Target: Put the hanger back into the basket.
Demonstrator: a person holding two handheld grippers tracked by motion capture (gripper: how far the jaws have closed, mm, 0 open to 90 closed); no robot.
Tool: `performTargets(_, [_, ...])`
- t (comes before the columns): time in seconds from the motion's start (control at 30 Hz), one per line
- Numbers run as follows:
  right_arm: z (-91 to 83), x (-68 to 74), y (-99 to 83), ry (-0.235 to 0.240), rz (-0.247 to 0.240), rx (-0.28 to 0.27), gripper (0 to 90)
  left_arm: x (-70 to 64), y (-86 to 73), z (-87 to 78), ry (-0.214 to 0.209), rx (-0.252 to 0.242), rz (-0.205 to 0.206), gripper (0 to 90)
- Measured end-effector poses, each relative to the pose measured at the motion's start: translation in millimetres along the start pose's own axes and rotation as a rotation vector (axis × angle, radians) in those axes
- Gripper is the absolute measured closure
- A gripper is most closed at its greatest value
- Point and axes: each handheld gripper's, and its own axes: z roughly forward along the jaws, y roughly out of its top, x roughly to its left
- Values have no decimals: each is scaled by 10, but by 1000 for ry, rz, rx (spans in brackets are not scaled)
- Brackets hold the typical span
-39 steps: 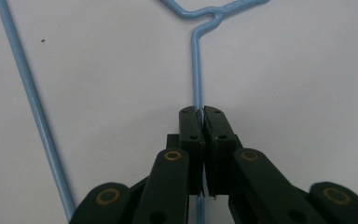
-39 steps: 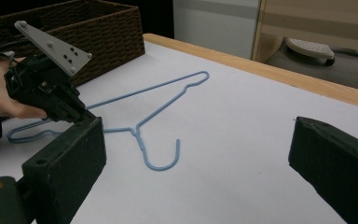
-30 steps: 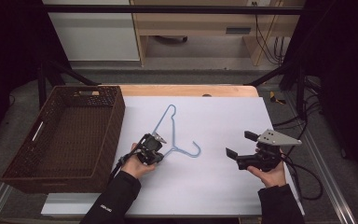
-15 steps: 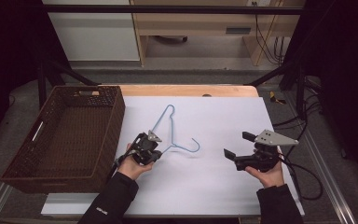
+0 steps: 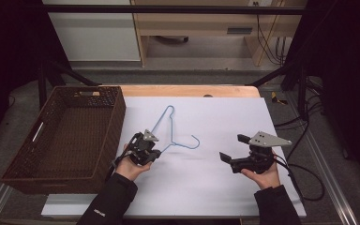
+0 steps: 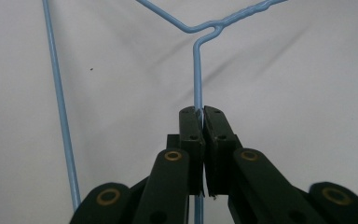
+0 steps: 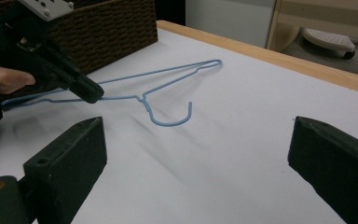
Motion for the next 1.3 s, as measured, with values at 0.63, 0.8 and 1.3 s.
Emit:
performTargets(0.63, [439,227,-37,55,-33,85,59,58,28,-167,7,-61,-26,874])
performTargets(0.8, [538,247,-33,57,-36,92,65,74,31,-192,4,-71,-32,874])
performTargets(1.3, [849,351,36,79,-31,107,86,85,34,-242,7,-89,-42,874])
